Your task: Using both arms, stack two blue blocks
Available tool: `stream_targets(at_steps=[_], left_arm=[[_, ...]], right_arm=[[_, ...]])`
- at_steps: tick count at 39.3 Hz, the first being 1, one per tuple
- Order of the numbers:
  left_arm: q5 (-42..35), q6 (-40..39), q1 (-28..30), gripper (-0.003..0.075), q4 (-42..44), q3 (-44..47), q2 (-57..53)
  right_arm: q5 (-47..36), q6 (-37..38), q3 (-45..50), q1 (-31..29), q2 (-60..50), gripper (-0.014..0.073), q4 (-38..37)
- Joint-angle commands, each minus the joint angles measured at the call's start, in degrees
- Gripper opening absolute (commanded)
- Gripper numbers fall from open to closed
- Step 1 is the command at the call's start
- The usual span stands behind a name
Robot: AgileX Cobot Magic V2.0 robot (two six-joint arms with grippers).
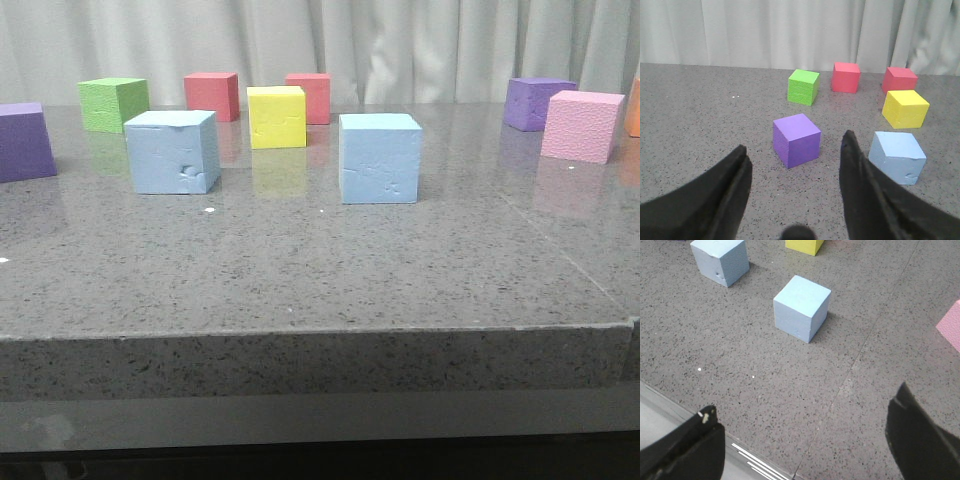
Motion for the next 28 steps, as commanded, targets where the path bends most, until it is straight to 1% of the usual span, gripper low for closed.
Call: stream_targets(at_steps=[1, 7, 12, 28], left_arm=[[-4.9, -0.3, 0.2, 0.0384, 0.0, -2.0, 0.7], [-4.9, -0.3, 0.2, 0.0384, 0.0, -2.0, 0.7], [-6.2, -0.3, 0.2, 0.0384, 0.0, -2.0, 0.7], [-6.4, -0.3, 0.2, 0.0389, 0.0, -1.6, 0.7]], right_arm=[[-5.2, 0.1, -0.4, -0.2, -2.5, 0.0656, -1.1], [-6.2, 0.1, -0.4, -0.2, -3.1, 0.0656, -1.1], [-5.9, 0.1, -0.4, -0.2, -3.1, 0.0656, -1.2], [-5.8, 0.1, -0.4, -0.2, -3.1, 0.0656, -1.1]])
